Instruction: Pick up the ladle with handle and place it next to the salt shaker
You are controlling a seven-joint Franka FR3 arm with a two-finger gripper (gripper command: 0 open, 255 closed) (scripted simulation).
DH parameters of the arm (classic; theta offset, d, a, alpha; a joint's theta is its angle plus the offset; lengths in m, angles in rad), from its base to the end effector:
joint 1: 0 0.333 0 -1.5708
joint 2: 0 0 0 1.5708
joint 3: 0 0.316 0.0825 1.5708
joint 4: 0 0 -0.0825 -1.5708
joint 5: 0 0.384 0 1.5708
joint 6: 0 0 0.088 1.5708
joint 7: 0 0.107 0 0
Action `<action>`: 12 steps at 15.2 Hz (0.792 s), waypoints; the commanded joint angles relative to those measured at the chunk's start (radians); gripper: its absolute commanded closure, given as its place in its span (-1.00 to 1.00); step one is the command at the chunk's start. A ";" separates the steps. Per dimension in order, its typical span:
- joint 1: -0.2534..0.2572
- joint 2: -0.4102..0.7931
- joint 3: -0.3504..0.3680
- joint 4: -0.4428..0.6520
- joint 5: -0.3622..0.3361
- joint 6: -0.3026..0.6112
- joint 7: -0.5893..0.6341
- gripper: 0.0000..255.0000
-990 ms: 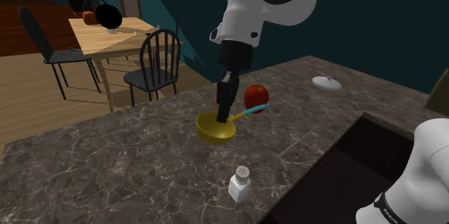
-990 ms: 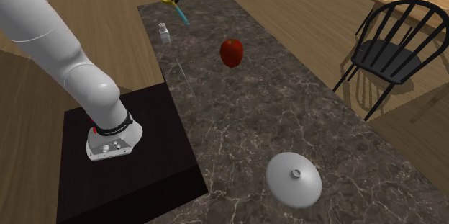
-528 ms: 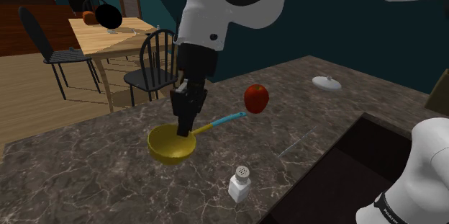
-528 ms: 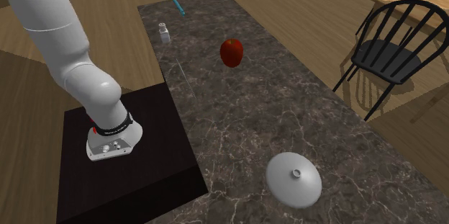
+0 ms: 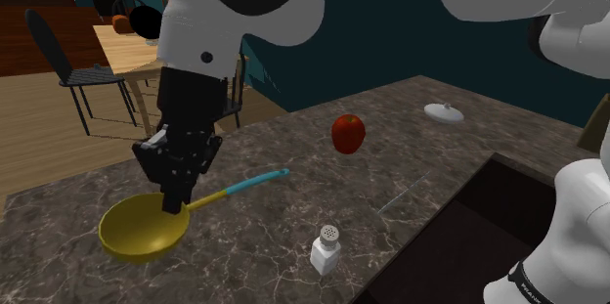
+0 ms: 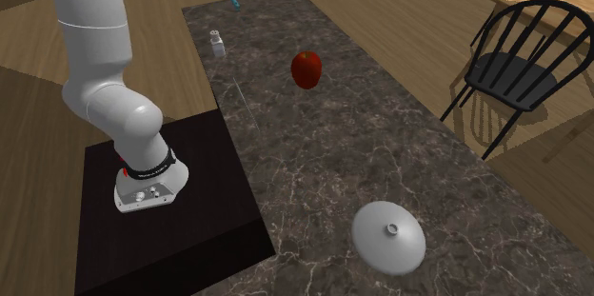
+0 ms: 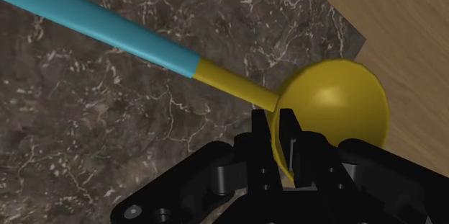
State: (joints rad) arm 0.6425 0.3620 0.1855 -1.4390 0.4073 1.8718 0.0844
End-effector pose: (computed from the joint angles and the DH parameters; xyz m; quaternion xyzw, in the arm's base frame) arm 0.4502 0.5067 0.5030 -0.9266 -0.2975 0.0667 0.2201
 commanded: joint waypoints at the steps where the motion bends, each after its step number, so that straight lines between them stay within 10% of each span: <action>1: 0.011 0.028 0.003 0.018 -0.005 0.015 0.008 1.00; 12: 0.012 0.048 0.004 -0.096 0.012 0.138 -0.046 1.00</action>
State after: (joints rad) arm 0.6536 0.4110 0.1892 -1.5201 0.4167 1.9968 0.0426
